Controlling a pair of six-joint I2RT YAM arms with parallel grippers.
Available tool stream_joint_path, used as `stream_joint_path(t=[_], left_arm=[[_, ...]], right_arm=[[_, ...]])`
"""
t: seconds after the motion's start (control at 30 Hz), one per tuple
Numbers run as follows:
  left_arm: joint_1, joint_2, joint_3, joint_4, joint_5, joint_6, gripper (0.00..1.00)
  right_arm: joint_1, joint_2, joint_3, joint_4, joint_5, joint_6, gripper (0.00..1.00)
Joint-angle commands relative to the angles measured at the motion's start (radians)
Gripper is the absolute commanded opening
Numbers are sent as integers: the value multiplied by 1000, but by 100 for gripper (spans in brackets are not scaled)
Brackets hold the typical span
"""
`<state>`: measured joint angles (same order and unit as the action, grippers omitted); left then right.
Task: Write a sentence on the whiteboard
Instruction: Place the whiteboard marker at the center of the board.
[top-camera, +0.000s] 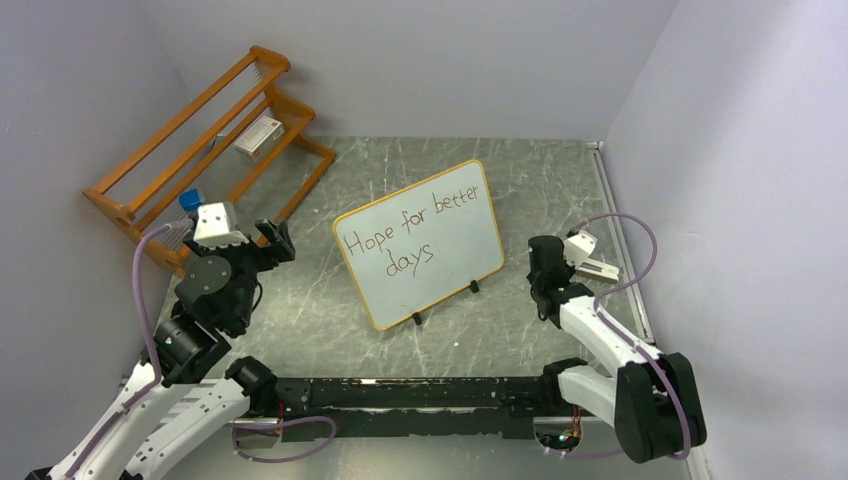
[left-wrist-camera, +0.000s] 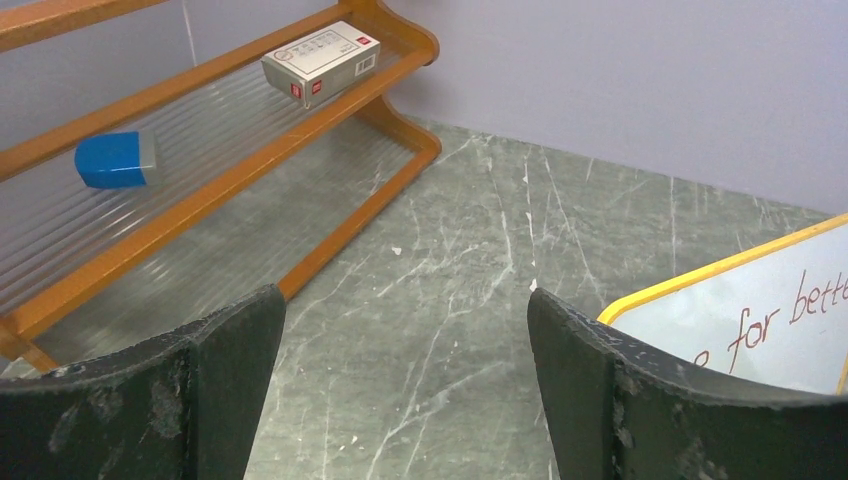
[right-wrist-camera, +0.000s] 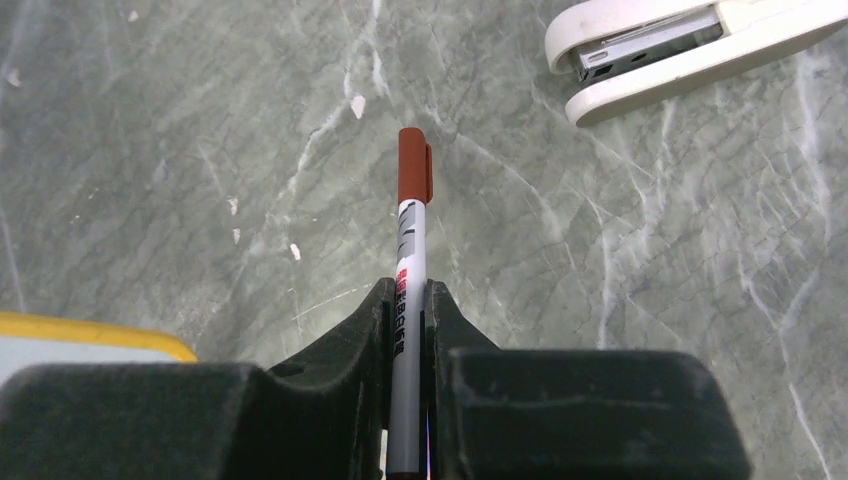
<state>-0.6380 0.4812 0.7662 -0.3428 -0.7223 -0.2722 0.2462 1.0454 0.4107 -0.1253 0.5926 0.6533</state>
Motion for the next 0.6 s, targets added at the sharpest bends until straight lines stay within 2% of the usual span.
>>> stream_joint_path(t=[0.0,0.13,0.2,0.33,0.57], left_arm=[[8,-7,-3,-22,-2,20,94],[10,-24,-5,-28,13,20,93],[9,-41,-9,-28,19,24,93],[9,-76,-9,-48,28,25,93],[9,-125,23,-133,56,31,96]], right_arm=[[-40,61,54,-39,-68,47,0],[-44,67,52,-58,-78,82,6],[-45,49,38,-58,-91,101,22],[-44,-1,38,-91,-128,116,33],[-44,-163,139,-254,-117,37,71]])
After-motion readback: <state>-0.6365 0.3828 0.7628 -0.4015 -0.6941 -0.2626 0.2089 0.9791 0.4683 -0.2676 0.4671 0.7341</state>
